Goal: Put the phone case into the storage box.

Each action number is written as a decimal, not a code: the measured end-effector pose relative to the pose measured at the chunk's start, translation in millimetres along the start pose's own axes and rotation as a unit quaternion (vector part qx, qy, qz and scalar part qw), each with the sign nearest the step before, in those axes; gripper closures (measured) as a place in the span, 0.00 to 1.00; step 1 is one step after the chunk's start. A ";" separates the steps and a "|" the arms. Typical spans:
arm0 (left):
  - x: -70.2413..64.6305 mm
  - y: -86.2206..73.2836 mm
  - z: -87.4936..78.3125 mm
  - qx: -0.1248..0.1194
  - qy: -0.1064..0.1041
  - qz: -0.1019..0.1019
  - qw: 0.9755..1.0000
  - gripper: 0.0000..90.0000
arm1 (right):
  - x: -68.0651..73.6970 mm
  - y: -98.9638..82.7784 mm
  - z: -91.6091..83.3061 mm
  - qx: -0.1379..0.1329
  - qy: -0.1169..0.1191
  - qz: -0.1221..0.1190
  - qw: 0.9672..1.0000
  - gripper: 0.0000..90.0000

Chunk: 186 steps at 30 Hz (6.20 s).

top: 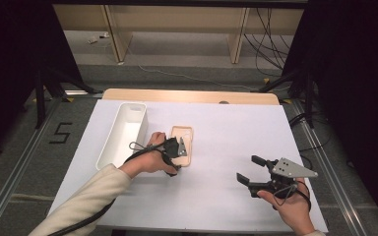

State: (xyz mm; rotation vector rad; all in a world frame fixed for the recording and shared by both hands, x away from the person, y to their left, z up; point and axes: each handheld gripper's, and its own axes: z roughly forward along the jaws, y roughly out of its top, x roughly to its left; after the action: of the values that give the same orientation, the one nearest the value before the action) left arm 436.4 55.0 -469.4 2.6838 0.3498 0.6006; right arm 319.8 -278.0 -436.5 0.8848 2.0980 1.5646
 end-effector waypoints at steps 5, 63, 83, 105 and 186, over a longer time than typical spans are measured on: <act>0.5 0.3 0.2 0.001 -0.004 0.002 1.000 0.18 | 0.0 -0.1 0.1 0.001 0.002 0.000 1.000 0.20; -4.7 13.9 -3.0 0.037 -0.105 0.073 0.991 0.85 | -0.2 -0.5 1.4 0.003 0.010 -0.006 1.000 0.20; -3.3 17.3 -1.2 0.043 -0.106 0.082 0.990 0.92 | -0.2 -0.6 1.2 0.004 0.011 -0.006 1.000 0.21; -5.2 16.7 -2.1 0.041 -0.102 0.097 0.989 0.95 | 0.6 -0.7 0.5 0.006 0.008 0.005 1.000 0.21; -43.9 6.8 -46.6 -0.019 0.038 0.135 0.990 0.97 | -3.4 14.0 35.2 0.017 -0.003 0.012 1.000 0.22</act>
State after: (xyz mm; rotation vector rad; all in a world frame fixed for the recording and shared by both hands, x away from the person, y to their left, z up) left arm 377.8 48.9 -443.2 2.6961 -0.0087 0.7800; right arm 348.1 -252.8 -434.3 0.9282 2.1231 1.5417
